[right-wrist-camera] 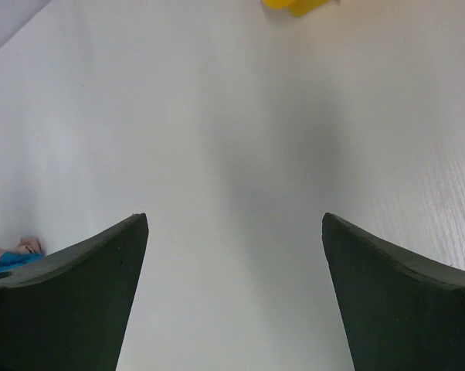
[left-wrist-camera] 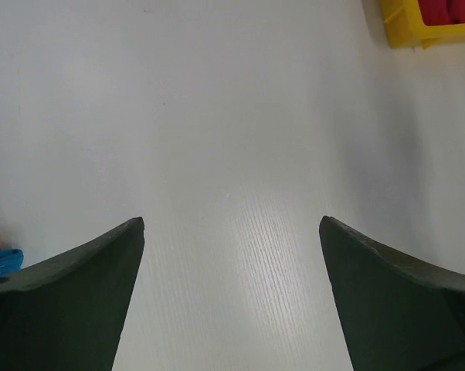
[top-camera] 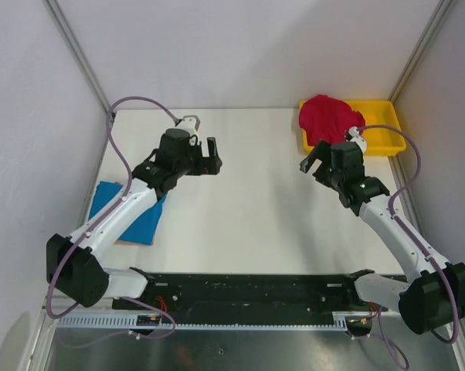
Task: Fold and stack the t-shirts
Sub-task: Grab crumpled tshirt from bin with the right arm, then move the tshirt to the center of the board, then flatten out the tshirt
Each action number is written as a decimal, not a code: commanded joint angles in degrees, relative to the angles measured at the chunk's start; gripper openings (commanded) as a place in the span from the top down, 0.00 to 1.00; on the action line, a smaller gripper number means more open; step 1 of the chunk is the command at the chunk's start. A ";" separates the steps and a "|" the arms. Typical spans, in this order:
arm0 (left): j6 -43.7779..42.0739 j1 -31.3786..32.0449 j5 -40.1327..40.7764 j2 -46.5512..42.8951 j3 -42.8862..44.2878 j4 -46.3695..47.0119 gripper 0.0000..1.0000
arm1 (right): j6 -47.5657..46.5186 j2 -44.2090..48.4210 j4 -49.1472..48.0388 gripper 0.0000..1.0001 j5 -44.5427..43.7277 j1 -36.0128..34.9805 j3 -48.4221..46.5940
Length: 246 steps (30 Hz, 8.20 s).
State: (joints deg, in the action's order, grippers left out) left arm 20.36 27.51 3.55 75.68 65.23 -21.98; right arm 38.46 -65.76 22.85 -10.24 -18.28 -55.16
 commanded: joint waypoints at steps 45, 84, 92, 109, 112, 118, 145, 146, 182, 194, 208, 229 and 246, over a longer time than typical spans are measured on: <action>-5.73 0.09 -7.05 -0.08 -2.21 0.49 0.00 | -12.19 -85.17 -1.88 0.01 -3.95 20.57 -81.96; -6.22 0.08 -5.20 -1.40 -2.54 0.36 0.01 | -20.45 -69.68 -10.32 1.00 -9.97 14.15 -77.84; -6.55 0.09 -5.13 -1.96 -2.56 0.36 0.01 | -22.40 -56.45 -16.31 1.00 -12.12 10.42 -72.72; -6.42 -0.06 -5.39 -2.77 -2.64 0.32 0.01 | -17.62 -20.04 -24.13 1.00 -15.96 -4.70 -38.85; -5.83 -0.08 -6.08 -2.63 -2.81 0.35 0.00 | -13.81 -15.03 -22.22 1.00 -13.92 -7.17 -31.73; -3.42 -0.09 -8.08 -2.08 -3.71 0.40 0.01 | -10.07 -12.13 -15.96 1.00 -14.51 -14.66 -20.81; 11.41 15.60 -7.11 10.94 -9.64 7.30 0.02 | -1.85 -3.17 2.05 0.19 4.00 -5.73 3.72; 11.92 16.11 -7.40 11.23 -9.80 7.65 0.02 | -1.79 -2.41 2.08 0.19 4.31 -5.37 4.83; 16.20 25.91 5.40 19.63 -9.19 10.04 0.71 | -0.06 -5.11 -5.16 0.34 8.09 -6.26 13.23; 16.90 18.21 14.83 -2.27 -11.42 7.64 1.00 | 1.44 -8.91 -9.93 0.37 11.16 -5.21 13.24; 16.84 10.24 12.72 -1.20 -9.45 6.98 1.00 | 1.87 -17.36 -17.56 0.51 9.60 -10.64 11.16; 14.03 6.77 9.62 -3.29 -8.82 5.68 1.00 | -4.08 -24.59 -15.96 0.95 -2.32 -13.81 0.05; -0.86 -3.94 -0.47 -6.65 20.87 3.85 1.00 | -12.07 -6.06 5.90 1.00 -5.31 -10.41 -31.39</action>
State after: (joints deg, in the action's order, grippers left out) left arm 23.24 23.99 7.33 71.24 78.22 -20.38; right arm 28.18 -75.50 23.40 -14.85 -31.14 -81.06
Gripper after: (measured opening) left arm 0.009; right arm 0.029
